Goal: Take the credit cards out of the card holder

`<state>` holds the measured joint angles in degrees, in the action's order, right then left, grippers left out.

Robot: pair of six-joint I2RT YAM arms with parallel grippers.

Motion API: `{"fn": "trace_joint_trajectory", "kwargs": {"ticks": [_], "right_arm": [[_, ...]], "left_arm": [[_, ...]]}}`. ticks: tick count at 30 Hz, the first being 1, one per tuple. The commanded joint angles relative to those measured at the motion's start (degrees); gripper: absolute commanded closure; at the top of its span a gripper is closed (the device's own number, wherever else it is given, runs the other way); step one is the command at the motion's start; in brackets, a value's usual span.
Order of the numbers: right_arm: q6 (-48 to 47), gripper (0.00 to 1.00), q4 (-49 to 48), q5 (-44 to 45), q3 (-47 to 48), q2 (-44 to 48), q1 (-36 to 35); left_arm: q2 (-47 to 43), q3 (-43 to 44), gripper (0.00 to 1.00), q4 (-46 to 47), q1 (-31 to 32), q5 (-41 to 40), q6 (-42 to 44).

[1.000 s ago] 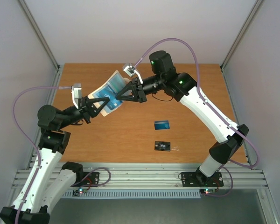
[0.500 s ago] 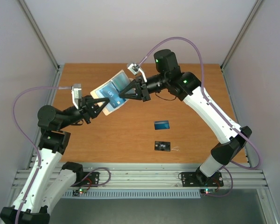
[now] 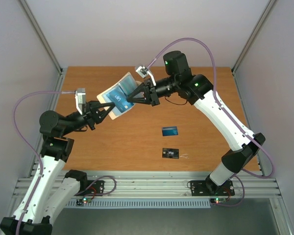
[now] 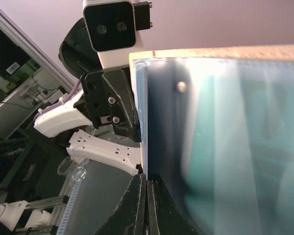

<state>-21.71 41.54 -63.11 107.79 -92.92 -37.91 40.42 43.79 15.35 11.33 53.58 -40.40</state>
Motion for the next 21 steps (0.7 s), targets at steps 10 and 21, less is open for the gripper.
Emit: {"fn": "trace_joint_trajectory", "kwargs": {"ticks": [10,21], "right_arm": [[0.7,0.99,-2.4,-2.4,-0.6,2.9,3.5],[-1.0,0.99,-0.7,-1.1,0.2,3.5,4.1]], "left_arm": [[-0.8,0.4,1.0,2.8,0.1,0.2,0.6],[-1.2,0.4,1.0,1.8,0.1,-0.2,1.0]]}}
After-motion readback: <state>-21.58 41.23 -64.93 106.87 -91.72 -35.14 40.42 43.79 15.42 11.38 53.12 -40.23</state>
